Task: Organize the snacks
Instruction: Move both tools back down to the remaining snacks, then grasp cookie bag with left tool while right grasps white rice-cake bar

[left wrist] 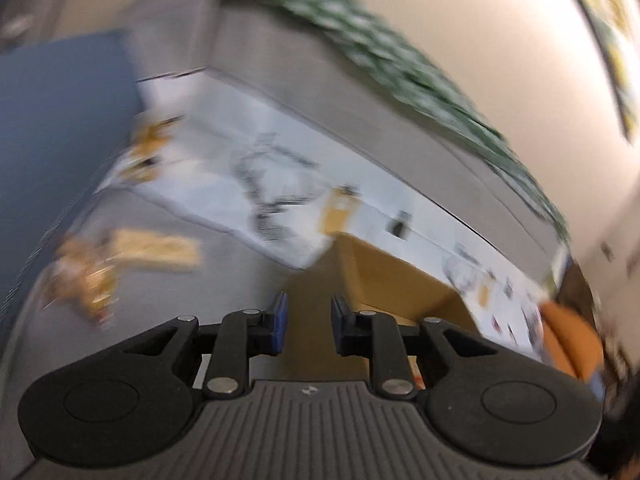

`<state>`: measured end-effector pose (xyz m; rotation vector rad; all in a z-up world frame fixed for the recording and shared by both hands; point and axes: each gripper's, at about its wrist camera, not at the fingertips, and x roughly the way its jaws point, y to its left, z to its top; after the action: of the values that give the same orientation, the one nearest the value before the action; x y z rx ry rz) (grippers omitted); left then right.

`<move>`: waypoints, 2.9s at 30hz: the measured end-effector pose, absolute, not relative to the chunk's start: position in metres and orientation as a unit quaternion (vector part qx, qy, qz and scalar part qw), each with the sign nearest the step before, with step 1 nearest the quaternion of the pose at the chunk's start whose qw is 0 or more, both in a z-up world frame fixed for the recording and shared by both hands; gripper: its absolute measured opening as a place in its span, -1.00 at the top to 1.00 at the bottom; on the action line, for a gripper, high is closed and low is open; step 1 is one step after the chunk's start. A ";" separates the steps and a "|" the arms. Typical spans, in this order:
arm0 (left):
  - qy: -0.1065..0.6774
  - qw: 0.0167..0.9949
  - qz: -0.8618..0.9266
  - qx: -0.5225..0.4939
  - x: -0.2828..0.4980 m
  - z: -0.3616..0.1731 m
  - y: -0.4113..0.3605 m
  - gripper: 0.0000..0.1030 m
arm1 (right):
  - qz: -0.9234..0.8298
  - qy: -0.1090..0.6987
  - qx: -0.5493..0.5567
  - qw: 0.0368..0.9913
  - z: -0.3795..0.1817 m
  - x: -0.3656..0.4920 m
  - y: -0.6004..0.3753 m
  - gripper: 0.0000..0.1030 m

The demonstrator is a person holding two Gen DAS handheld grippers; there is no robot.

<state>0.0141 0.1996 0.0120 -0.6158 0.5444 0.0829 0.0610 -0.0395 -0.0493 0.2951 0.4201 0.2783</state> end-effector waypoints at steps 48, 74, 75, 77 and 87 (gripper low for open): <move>0.351 0.714 0.325 -0.511 -0.009 -0.085 0.307 -0.25 | 0.212 0.533 0.116 0.811 -0.121 0.278 0.270 -0.48; 0.397 0.770 0.310 -0.391 0.018 -0.076 0.299 -0.08 | 0.276 0.358 -0.065 0.889 -0.010 0.070 0.111 0.26; 0.407 0.780 0.296 -0.373 0.018 -0.074 0.297 -0.05 | 0.283 0.358 -0.061 0.888 -0.011 0.057 0.104 0.26; 0.428 0.794 0.253 -0.350 0.017 -0.071 0.297 -0.01 | 0.297 0.356 -0.060 0.884 -0.015 0.033 0.095 0.26; 0.484 0.841 0.057 -0.233 -0.008 -0.055 0.258 0.00 | 0.330 0.341 -0.123 0.872 -0.092 -0.038 0.102 0.26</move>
<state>-0.0084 0.2579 -0.0551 -0.4934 1.0236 0.1212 -0.0377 0.1025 -0.0918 -0.2571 0.7125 0.6903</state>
